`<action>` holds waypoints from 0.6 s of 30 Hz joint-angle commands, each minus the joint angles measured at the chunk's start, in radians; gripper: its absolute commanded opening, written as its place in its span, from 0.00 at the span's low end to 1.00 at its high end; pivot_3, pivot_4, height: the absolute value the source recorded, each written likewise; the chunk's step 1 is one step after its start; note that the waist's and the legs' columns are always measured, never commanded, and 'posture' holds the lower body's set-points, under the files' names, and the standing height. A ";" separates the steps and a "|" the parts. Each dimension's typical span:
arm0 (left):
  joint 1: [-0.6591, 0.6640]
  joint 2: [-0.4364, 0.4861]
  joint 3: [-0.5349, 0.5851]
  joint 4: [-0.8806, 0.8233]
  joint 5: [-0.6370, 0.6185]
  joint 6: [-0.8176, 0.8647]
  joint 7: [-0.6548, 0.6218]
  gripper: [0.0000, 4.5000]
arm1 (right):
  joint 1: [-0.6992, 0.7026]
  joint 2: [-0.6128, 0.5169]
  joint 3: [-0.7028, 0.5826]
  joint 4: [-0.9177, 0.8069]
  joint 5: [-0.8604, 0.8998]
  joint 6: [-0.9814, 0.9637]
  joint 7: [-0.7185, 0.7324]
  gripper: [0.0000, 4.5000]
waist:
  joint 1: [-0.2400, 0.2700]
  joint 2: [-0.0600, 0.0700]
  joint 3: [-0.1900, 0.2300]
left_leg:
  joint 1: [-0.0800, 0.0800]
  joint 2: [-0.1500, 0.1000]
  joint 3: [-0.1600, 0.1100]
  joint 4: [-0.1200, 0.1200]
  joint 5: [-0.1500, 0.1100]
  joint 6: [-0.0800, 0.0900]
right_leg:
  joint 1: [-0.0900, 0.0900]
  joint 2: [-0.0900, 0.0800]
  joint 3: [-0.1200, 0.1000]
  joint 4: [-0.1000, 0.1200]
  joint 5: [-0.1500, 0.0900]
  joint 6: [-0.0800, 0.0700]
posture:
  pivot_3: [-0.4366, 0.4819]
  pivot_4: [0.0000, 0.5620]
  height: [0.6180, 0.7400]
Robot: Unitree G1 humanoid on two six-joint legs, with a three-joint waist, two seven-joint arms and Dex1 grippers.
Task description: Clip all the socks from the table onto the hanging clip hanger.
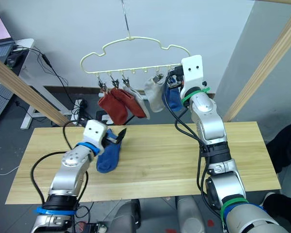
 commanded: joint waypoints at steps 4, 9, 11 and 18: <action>-0.067 0.047 0.037 0.237 -0.025 -0.045 -0.057 0.98 | -0.032 -0.005 -0.008 -0.058 0.013 0.003 0.021 0.00 | -0.002 0.000 0.000 | 0.000 0.000 0.000 0.000 0.000 0.000 | 0.000 0.000 0.000 0.000 0.000 0.000 | 0.15 0.48 0.58; -0.110 0.050 -0.005 0.392 0.013 -0.107 -0.089 0.98 | -0.035 -0.006 -0.007 -0.057 0.012 0.007 0.027 0.00 | -0.002 0.000 0.000 | 0.000 0.000 0.000 -0.001 0.000 0.000 | 0.000 0.000 0.000 0.000 0.000 0.000 | 0.14 0.49 0.58; -0.113 0.049 -0.025 0.428 0.025 -0.121 -0.103 0.90 | -0.035 -0.006 -0.007 -0.057 0.012 0.010 0.028 0.00 | -0.003 0.000 0.000 | 0.000 0.000 0.000 -0.001 0.000 0.000 | 0.000 0.000 0.000 0.000 0.000 0.000 | 0.14 0.49 0.58; -0.083 0.040 -0.054 0.454 0.040 -0.143 -0.109 0.43 | -0.031 -0.001 -0.007 -0.066 0.015 0.024 0.025 0.00 | -0.003 0.000 0.000 | 0.001 0.000 0.000 0.000 0.000 0.000 | 0.000 0.000 0.000 0.003 0.000 0.000 | 0.14 0.50 0.58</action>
